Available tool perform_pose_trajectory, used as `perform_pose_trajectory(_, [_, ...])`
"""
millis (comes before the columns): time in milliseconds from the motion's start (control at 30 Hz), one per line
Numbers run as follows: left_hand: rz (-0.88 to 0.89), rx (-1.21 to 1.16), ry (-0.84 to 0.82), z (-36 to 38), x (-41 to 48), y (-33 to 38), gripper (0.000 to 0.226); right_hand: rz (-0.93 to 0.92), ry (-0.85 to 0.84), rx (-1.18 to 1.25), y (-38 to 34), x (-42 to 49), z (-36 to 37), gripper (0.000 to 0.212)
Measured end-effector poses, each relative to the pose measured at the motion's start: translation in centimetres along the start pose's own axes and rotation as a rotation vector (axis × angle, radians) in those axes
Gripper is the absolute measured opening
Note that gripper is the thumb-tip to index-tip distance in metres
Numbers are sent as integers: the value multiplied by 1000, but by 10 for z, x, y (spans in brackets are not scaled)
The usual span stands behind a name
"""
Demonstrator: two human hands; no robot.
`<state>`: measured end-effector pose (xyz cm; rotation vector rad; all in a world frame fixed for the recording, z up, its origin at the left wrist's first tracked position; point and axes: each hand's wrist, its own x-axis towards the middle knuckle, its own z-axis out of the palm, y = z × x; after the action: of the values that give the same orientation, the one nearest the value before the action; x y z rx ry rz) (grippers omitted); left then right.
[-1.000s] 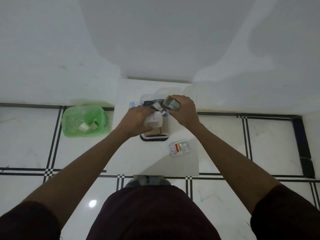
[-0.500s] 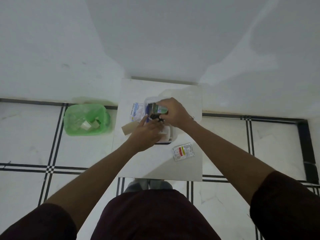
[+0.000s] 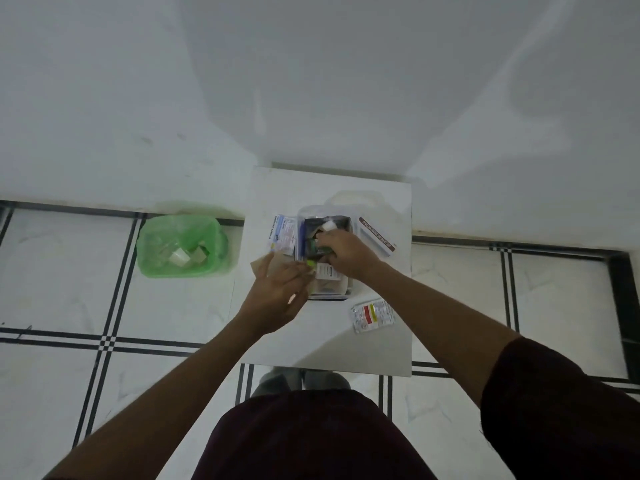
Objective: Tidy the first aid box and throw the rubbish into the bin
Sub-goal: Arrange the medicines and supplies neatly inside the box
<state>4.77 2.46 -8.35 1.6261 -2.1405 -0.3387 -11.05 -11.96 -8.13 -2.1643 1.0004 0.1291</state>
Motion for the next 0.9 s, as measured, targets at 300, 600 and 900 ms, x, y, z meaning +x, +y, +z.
perform_pose_trajectory(300, [-340, -70, -3, -19, 16, -42, 28, -32, 366, 85, 12, -9, -11, 18])
perform_pose_trajectory(600, [-472, 161, -421, 6, 14, -75, 34, 306, 605, 213, 53, -4, -32, 28])
perform_pose_trajectory(900, [-507, 95, -370, 17, 12, -79, 23, 525, 440, 73, 75, -7, -4, 41])
